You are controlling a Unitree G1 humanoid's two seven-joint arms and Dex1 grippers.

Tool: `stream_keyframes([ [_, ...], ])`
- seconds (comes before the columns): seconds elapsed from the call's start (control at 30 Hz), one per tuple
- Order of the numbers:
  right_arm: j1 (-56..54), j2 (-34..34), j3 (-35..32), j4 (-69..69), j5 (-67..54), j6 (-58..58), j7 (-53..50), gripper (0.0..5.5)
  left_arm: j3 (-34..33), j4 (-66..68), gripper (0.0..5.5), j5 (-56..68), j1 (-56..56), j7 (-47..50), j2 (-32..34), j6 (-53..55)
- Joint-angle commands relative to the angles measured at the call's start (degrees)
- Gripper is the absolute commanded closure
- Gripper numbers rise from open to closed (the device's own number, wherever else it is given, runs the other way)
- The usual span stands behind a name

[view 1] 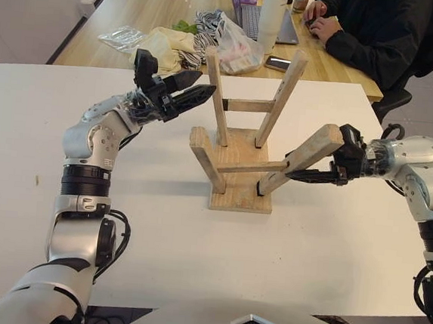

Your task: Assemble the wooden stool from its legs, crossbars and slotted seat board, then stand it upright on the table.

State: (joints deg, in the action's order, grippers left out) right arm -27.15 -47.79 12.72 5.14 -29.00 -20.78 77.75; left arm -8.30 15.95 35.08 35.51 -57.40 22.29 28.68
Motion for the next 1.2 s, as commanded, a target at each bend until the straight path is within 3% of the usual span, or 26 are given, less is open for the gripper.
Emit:
stream_keyframes([
  [0.03, 3.05, 0.41, 3.40, -1.28, 0.89, -10.36, -0.78, 3.50, -1.42, -4.61, 1.55, 1.24, 0.93, 1.59, 1.32, 1.38],
  [0.27, 4.88, 1.35, 6.48, -10.26, 4.63, -14.27, -8.67, 3.50, 3.32, -19.68, 1.55, -4.02, 7.56, 9.51, 4.73, 3.79],
  [0.4, 5.42, 2.86, 11.23, -12.96, 9.30, -16.25, -15.92, 3.50, 7.58, -33.19, 1.55, -3.87, 9.74, 8.97, 8.42, 7.21],
  [0.57, 5.57, 5.24, 14.23, -10.81, 12.42, -18.64, -24.31, 3.50, 20.39, -44.62, 1.55, -15.54, 5.21, 9.57, 15.62, 7.09],
  [0.77, 5.13, 9.04, 13.51, -8.74, 9.89, -19.85, -29.66, 3.50, 33.41, -43.87, 1.55, -38.75, -2.30, 18.05, 20.02, 2.36],
  [0.93, 4.65, 9.59, 13.45, -8.30, 8.71, -20.20, -30.47, 3.50, 39.46, -37.48, 1.55, -53.20, -5.11, 22.13, 20.70, -3.43],
  [1.07, 1.83, 10.66, 14.40, -6.46, 9.05, -20.71, -29.91, 3.50, 43.80, -33.69, 1.55, -58.39, -10.15, 22.15, 18.90, -6.26],
  [1.2, -3.72, 12.86, 19.36, -0.80, 12.33, -21.62, -28.21, 3.50, 44.65, -32.96, 1.55, -59.58, -14.20, 21.02, 16.69, -7.05],
])
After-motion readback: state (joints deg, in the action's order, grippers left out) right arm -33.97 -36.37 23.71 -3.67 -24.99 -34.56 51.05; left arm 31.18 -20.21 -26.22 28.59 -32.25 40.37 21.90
